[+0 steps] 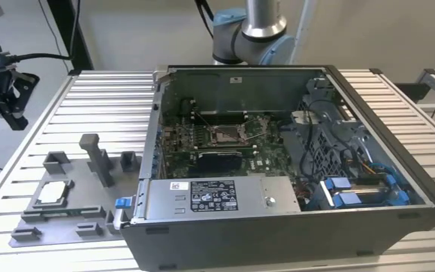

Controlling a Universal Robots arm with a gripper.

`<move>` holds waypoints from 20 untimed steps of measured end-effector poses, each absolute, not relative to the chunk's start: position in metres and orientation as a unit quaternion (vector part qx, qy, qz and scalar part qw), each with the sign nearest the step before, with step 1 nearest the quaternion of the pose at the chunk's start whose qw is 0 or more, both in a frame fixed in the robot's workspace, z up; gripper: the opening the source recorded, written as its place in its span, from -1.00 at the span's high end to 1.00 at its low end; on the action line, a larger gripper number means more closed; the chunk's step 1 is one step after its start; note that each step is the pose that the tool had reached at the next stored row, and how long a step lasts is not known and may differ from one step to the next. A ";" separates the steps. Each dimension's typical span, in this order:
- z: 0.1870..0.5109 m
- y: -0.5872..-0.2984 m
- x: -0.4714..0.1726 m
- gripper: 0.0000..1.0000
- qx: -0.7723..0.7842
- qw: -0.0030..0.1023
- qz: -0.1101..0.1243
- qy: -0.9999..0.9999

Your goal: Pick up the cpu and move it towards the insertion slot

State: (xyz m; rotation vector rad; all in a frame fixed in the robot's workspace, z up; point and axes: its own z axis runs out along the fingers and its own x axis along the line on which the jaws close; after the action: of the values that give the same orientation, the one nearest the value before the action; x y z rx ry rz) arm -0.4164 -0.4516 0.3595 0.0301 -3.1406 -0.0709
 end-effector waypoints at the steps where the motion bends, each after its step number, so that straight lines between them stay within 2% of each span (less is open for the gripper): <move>1: 0.360 -0.453 -0.417 1.00 0.010 0.000 -0.023 -1.000; 20: 0.359 -0.459 -0.417 1.00 0.010 0.000 -0.023 -1.000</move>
State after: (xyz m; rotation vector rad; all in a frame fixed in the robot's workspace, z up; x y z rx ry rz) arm -0.4171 -0.4595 0.3593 0.0300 -3.1405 -0.0713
